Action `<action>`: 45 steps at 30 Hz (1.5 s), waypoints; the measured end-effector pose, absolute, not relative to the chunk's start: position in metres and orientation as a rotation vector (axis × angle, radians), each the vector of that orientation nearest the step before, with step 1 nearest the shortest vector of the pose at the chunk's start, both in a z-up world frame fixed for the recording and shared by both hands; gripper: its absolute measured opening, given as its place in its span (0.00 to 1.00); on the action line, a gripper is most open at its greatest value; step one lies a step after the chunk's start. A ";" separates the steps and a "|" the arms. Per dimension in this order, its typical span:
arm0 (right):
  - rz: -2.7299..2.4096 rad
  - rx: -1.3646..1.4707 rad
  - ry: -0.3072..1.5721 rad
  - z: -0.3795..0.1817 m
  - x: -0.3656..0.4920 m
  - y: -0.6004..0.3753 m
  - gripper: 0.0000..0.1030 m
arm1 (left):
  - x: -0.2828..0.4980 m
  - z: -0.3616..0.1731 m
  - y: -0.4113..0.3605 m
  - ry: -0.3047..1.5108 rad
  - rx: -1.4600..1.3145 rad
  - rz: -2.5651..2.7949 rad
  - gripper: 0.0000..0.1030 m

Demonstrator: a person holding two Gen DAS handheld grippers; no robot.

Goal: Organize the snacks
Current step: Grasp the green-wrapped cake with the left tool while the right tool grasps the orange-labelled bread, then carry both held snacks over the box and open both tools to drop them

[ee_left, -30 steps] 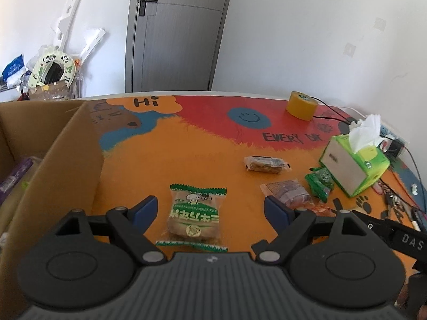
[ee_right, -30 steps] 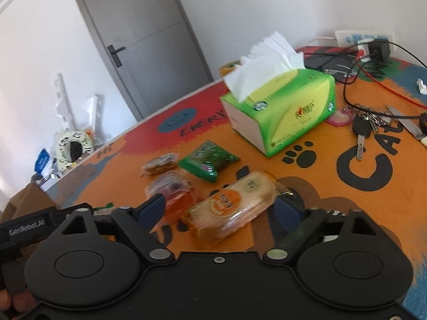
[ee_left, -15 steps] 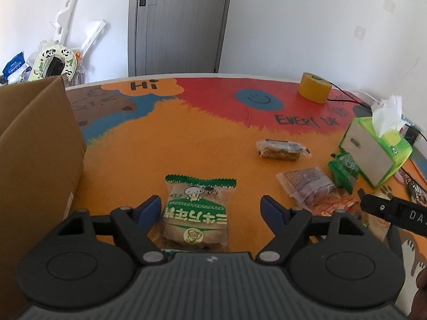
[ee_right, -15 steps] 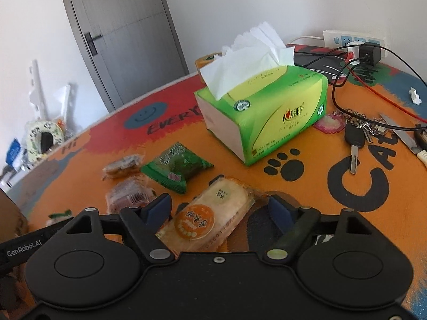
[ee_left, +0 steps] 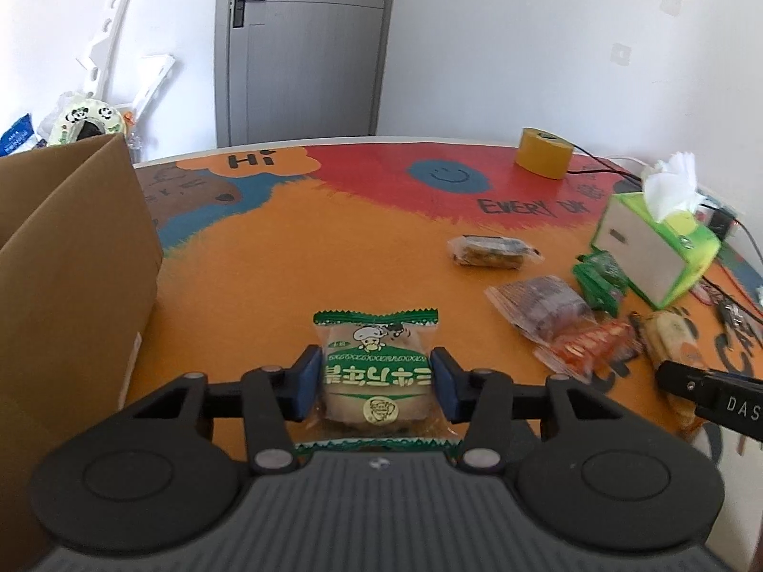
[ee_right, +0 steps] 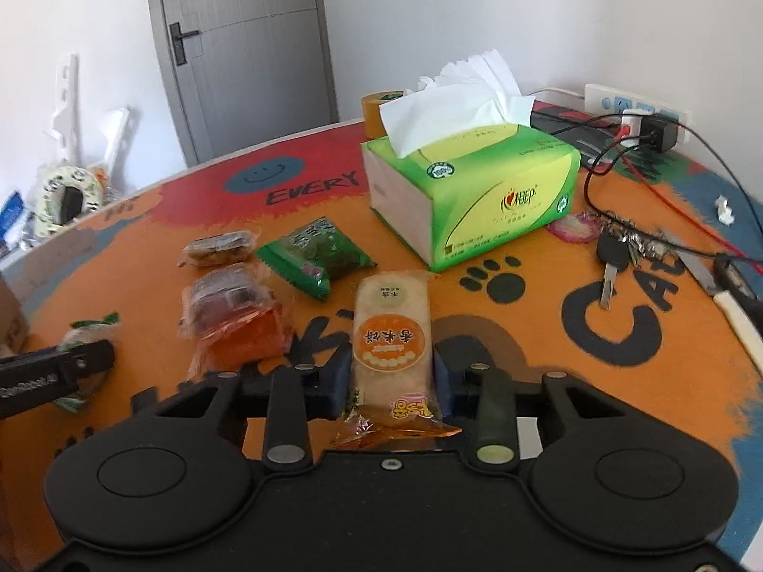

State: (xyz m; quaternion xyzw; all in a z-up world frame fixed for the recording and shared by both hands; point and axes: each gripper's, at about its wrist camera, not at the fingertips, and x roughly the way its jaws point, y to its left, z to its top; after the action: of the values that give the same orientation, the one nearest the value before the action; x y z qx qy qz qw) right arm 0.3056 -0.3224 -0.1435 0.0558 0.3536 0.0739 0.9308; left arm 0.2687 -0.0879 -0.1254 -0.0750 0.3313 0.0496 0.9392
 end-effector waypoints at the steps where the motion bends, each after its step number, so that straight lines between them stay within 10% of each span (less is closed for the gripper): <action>1: 0.164 0.132 0.725 -0.143 0.302 -0.325 0.34 | 0.266 -0.125 -0.088 0.677 -0.159 0.095 0.47; 45: 0.590 0.245 0.501 -0.053 0.228 -0.214 0.34 | 0.124 -0.009 0.019 0.366 -0.239 0.237 0.47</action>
State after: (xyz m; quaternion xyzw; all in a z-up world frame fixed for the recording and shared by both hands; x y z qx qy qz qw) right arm 0.2280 -0.2138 -0.0525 0.1193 0.2435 0.2870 0.9187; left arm 0.1238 0.0194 -0.0093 -0.1181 0.1809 0.1172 0.9693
